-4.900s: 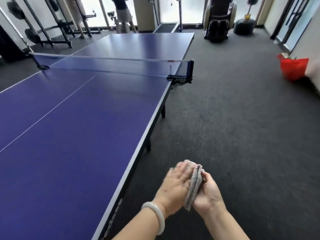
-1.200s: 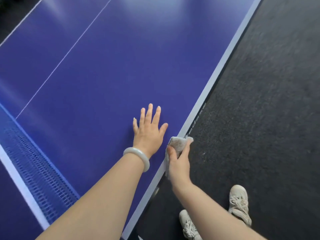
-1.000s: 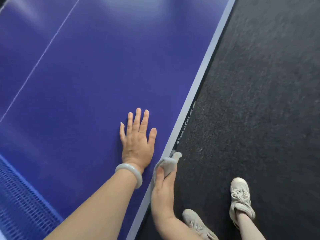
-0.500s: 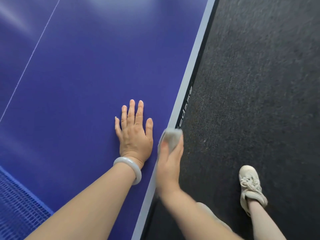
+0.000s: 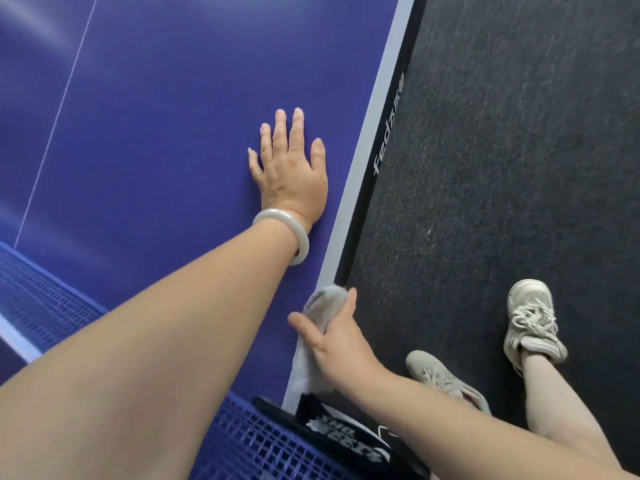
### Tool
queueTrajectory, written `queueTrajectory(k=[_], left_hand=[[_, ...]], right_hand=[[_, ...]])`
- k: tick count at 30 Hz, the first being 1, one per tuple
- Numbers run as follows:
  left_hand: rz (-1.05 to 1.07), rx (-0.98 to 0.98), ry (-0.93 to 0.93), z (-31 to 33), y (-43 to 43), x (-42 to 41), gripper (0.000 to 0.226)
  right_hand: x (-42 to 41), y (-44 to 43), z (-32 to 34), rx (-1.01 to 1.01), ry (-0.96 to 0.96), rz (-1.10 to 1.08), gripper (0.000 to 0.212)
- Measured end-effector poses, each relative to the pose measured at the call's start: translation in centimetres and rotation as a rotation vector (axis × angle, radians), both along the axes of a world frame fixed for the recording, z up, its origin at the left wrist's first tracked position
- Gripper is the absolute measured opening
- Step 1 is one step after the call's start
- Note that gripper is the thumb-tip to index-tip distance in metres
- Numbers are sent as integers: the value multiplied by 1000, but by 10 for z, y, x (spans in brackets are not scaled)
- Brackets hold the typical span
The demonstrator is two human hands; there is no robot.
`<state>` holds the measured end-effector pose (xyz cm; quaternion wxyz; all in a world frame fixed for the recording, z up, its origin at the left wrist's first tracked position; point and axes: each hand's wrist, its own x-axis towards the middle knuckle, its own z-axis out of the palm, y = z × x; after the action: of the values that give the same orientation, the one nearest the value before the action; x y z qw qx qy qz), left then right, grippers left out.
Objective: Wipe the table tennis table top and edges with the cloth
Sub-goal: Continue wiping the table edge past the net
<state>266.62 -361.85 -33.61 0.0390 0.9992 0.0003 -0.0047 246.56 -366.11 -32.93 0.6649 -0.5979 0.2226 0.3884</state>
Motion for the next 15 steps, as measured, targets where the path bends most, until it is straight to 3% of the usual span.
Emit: queueTrajectory(k=[4, 5, 8, 9, 12, 15], left_hand=[[9, 15, 0, 0, 0, 1, 56], [9, 22, 3, 0, 0, 2, 56], [3, 41, 7, -1, -1, 2, 56], [0, 38, 8, -1, -1, 2, 56], [-5, 20, 7, 0, -1, 3, 56], [-9, 19, 6, 2, -1, 4, 56]], right_hand=[[-19, 21, 13, 154, 313, -54, 105], [-15, 23, 17, 189, 402, -108, 93], [15, 13, 18, 312, 496, -327, 24], [29, 7, 17, 313, 448, -369, 25], [65, 1, 8, 182, 191, -490, 89], [37, 18, 15, -63, -169, -392, 118]])
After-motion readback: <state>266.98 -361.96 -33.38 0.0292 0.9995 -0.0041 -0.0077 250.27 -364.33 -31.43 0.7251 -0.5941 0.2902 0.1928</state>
